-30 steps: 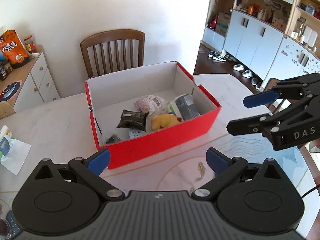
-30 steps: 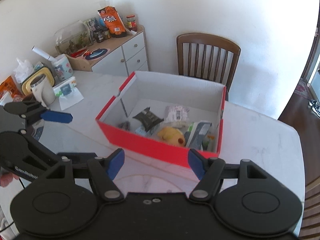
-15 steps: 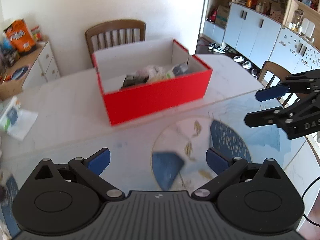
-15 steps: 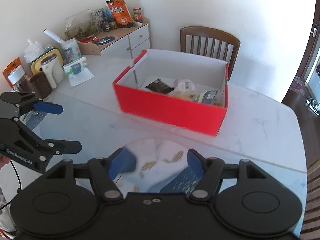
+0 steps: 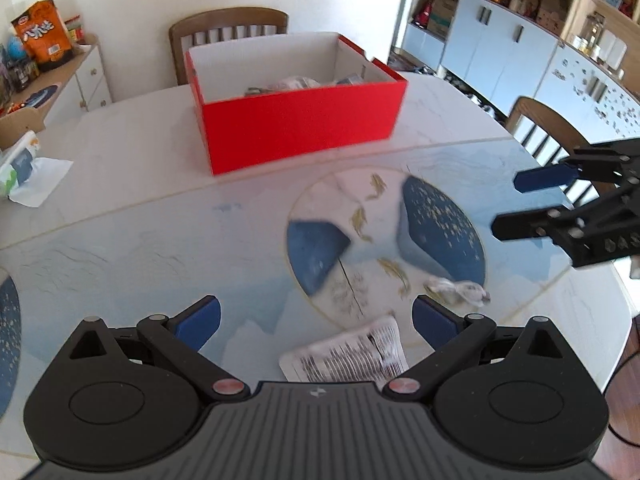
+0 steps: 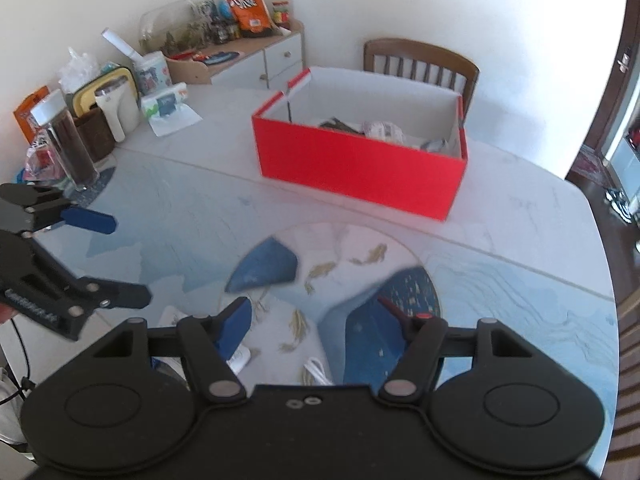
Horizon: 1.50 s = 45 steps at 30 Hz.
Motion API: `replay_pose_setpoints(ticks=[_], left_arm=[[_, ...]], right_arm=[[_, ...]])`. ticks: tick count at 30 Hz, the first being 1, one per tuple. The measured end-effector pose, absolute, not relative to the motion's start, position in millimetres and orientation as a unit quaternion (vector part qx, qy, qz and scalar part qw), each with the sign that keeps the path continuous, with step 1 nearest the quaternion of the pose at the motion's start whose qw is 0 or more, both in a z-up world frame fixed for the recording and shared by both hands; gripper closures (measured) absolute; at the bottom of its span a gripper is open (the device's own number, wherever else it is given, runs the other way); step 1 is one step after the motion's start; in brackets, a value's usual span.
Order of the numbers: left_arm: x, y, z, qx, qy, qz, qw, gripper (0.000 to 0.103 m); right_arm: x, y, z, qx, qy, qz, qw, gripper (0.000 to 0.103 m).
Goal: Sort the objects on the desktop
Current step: 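Withdraw both tools from the box toward the remaining items on the table, then grasp the silver foil pack with left tool while right tool grasps the white cable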
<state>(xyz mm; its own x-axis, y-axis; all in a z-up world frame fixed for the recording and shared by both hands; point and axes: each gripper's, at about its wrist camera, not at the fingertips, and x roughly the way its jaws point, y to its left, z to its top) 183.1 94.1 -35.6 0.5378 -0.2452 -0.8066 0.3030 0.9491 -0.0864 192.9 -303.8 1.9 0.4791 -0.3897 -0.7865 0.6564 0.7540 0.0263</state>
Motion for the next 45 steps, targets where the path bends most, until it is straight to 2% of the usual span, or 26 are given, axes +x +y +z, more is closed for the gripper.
replay_pose_setpoints(ticks=[16,32,41,43,45], left_arm=[[131,43,-72,0.119,0.464,-0.265,0.837,0.000],[120,22,-108,0.158,0.491,-0.295,0.804,0.000],[120,17,-118,0.181,0.487,-0.290,0.804,0.003],[120,16,-120,0.183,0.488,-0.292,0.801,0.013],[120,15,-122,0.183,0.492,-0.296,0.798,0.021]], right_arm=[[179,-293,-65,0.180,0.453,-0.312,0.816,0.038],[186,-304,-105,0.184,0.484,-0.301,0.801,0.042],[193,-311,-112,0.181,0.485,-0.302,0.800,0.055],[193,-312,-111,0.183,0.483,-0.304,0.801,0.062],[193,-314,-111,0.183,0.482,-0.306,0.801,0.075]])
